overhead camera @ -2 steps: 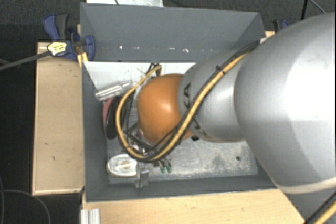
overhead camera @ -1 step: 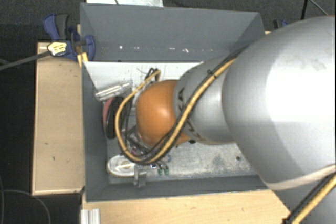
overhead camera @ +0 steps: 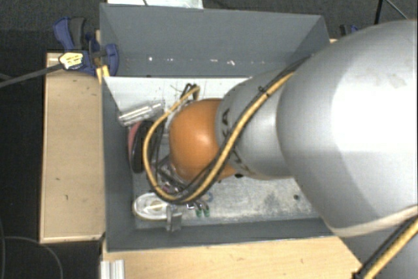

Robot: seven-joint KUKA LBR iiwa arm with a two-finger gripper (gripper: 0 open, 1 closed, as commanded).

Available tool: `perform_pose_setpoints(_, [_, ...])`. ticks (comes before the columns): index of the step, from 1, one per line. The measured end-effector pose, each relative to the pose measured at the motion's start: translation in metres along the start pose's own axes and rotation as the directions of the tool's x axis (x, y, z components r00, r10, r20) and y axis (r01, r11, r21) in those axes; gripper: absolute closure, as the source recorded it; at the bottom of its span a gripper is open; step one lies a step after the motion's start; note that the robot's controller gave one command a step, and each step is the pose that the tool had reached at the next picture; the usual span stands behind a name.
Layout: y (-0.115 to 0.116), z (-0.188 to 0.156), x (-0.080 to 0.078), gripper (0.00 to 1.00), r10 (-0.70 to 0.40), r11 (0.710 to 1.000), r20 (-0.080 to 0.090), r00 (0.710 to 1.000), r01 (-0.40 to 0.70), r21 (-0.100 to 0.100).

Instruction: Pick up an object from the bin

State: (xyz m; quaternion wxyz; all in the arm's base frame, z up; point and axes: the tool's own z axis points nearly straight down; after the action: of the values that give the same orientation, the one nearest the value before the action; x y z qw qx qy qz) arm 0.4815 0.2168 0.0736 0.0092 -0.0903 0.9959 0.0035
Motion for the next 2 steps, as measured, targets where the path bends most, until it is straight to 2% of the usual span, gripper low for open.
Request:
perform_pose_setpoints(1, [0.0, -0.003, -0.003, 1.0, 0.003, 1.0, 0.01, 1.0, -0.003, -0.002])
perform_pose_setpoints(2, [0.001, -0.04, -0.005, 1.0, 0.006, 1.0, -0.013, 1.0, -0.006, 0.003])
